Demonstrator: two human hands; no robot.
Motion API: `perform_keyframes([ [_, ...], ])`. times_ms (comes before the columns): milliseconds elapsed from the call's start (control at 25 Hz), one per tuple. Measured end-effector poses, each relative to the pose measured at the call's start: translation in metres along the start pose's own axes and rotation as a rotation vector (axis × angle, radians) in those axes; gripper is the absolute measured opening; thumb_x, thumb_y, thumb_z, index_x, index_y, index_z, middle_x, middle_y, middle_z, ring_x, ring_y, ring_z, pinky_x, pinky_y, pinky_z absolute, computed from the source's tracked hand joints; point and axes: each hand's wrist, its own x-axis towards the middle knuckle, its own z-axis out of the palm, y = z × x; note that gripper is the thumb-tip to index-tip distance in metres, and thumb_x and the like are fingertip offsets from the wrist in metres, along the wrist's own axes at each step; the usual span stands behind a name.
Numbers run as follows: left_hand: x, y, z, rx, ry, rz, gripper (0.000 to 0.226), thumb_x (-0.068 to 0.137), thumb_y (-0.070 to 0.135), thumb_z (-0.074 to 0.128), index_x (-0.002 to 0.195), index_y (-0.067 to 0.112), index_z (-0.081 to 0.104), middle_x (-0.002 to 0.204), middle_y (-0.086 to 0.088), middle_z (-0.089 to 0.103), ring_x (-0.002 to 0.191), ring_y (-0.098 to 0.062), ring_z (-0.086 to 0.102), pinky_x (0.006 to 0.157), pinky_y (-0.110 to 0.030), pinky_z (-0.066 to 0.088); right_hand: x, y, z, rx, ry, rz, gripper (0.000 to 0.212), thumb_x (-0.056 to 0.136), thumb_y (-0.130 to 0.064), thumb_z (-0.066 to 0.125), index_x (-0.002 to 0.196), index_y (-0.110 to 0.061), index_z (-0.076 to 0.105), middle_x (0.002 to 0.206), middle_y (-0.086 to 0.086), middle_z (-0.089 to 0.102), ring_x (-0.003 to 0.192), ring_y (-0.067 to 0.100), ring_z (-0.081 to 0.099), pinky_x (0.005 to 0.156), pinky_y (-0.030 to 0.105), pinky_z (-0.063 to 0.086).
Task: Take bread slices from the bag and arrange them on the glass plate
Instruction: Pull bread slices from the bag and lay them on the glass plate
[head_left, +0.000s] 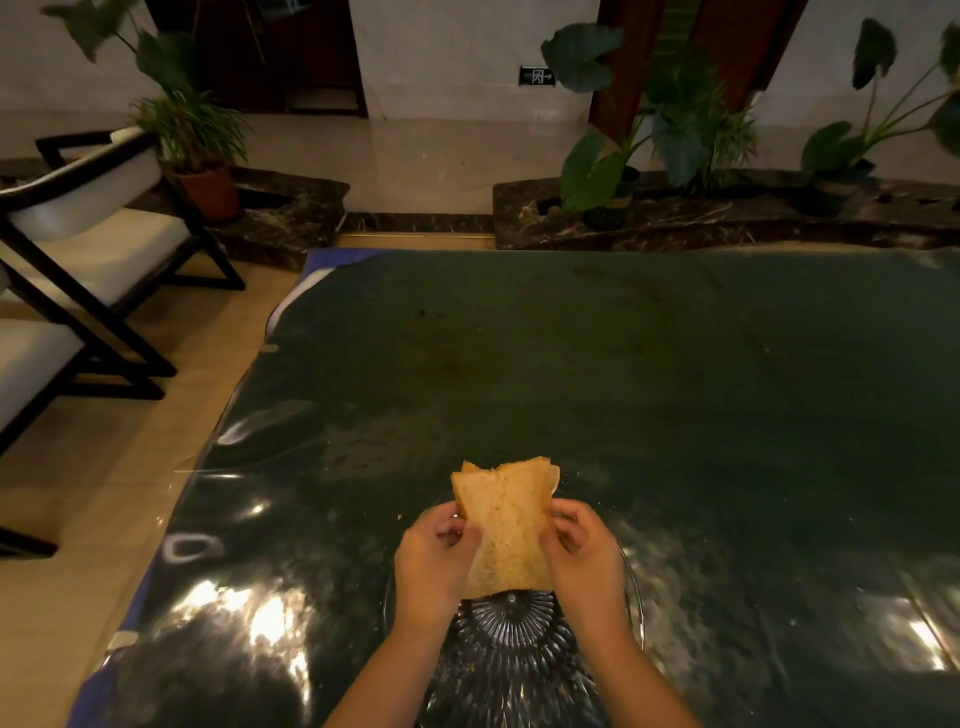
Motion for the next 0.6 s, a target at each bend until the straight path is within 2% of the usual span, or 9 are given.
perform_keyframes([
  [40,-0.002,-0.001,-0.002,0.002,0.007,0.007,0.023,0.078,0.008,0.069,0.100,0.011,0.068,0.072,0.009,0.066,0.069,-0.001,0.060,0.068,-0.029,0.053,-0.003,0.002,-0.001,0.029,0.009,0.016,0.017,0.080,-0.012,0.066,0.091,-0.025,0.062,0.085,-0.018,0.064,0.080,-0.002,0.063,0.068,0.016,0.050],
  [160,-0.012,-0.006,-0.005,-0.014,-0.006,0.023,0.026,0.077,0.007,0.071,0.102,0.011,0.069,0.072,0.014,0.064,0.063,0.006,0.062,0.059,-0.010,0.049,-0.010,0.009,-0.008,0.003,0.054,0.065,0.015,0.077,-0.014,0.069,0.086,-0.025,0.065,0.081,-0.018,0.064,0.078,-0.002,0.061,0.066,0.015,0.046],
  [200,-0.015,-0.009,-0.005,-0.008,-0.021,0.032,0.027,0.077,0.007,0.071,0.104,0.011,0.068,0.074,0.013,0.065,0.064,0.005,0.062,0.060,-0.009,0.049,-0.011,0.011,-0.011,-0.030,0.059,0.081,0.013,0.077,-0.017,0.070,0.085,-0.025,0.066,0.079,-0.019,0.064,0.076,-0.003,0.061,0.063,0.014,0.045],
  [280,-0.020,-0.014,-0.005,0.030,-0.050,0.057,0.028,0.078,0.007,0.070,0.106,0.013,0.068,0.080,0.006,0.069,0.070,-0.001,0.064,0.066,-0.018,0.051,-0.014,0.013,-0.015,-0.136,0.062,0.097,0.011,0.075,-0.022,0.071,0.080,-0.030,0.065,0.072,-0.023,0.061,0.069,-0.007,0.058,0.055,0.012,0.040],
  [360,-0.022,-0.018,-0.005,0.073,-0.043,0.079,0.028,0.078,0.006,0.070,0.105,0.014,0.068,0.081,0.001,0.070,0.071,-0.009,0.064,0.066,-0.022,0.051,-0.015,0.015,-0.018,-0.254,0.049,0.101,0.011,0.074,-0.026,0.070,0.073,-0.035,0.064,0.066,-0.024,0.060,0.063,-0.009,0.056,0.051,0.013,0.037],
  [480,-0.023,-0.020,-0.005,0.109,-0.009,0.073,0.030,0.077,0.007,0.071,0.105,0.017,0.068,0.077,0.004,0.067,0.067,-0.010,0.063,0.060,-0.019,0.049,-0.012,0.020,-0.019,-0.355,0.016,0.124,0.005,0.075,-0.027,0.069,0.079,-0.030,0.067,0.066,-0.019,0.061,0.061,-0.008,0.054,0.049,0.014,0.035],
  [600,-0.021,-0.021,-0.006,0.092,0.023,0.037,0.025,0.075,0.007,0.073,0.099,0.015,0.067,0.075,0.004,0.065,0.065,-0.009,0.061,0.056,-0.016,0.045,-0.009,0.020,-0.018,-0.332,0.024,0.147,0.012,0.074,-0.024,0.070,0.081,-0.029,0.061,0.064,-0.020,0.059,0.061,-0.008,0.053,0.048,0.014,0.033],
])
